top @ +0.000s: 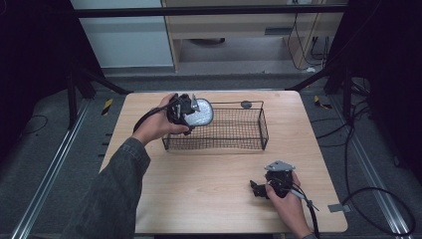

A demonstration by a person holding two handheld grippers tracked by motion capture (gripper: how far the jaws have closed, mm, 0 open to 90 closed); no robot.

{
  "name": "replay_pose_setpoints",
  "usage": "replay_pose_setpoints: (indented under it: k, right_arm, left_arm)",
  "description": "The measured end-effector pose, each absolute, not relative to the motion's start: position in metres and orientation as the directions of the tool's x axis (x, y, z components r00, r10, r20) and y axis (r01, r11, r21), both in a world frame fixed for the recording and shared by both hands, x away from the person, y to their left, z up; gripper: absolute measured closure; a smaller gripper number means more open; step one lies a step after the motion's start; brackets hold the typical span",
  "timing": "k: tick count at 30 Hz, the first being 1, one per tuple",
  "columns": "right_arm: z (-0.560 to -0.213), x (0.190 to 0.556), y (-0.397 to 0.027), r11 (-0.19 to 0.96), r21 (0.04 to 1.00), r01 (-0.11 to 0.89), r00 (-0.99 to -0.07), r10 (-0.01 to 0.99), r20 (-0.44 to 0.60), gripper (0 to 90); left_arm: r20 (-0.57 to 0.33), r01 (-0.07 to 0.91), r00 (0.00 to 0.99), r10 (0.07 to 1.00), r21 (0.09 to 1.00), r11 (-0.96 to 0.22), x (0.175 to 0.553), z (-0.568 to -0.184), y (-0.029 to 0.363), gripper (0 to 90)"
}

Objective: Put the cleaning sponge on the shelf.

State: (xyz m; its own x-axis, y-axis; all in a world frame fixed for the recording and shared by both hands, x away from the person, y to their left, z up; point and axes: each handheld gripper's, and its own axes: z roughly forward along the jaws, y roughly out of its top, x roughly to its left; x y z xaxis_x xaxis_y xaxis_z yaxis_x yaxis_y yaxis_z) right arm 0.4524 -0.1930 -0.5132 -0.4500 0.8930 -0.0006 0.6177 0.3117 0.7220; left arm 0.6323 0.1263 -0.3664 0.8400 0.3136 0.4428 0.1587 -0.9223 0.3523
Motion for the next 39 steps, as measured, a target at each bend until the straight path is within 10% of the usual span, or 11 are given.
replay_pose_setpoints:
  k: [39]
  right_arm:
    - [-0.513, 0.453, -0.193, 0.313, 0.723, 0.615, -0.451, 0.892, -0.003, 0.4]
  left_arm:
    - [0.384, 0.185, 0.862, 0.33, 0.367, -0.912, 0.648, -0.389, 0.125, 8.1]
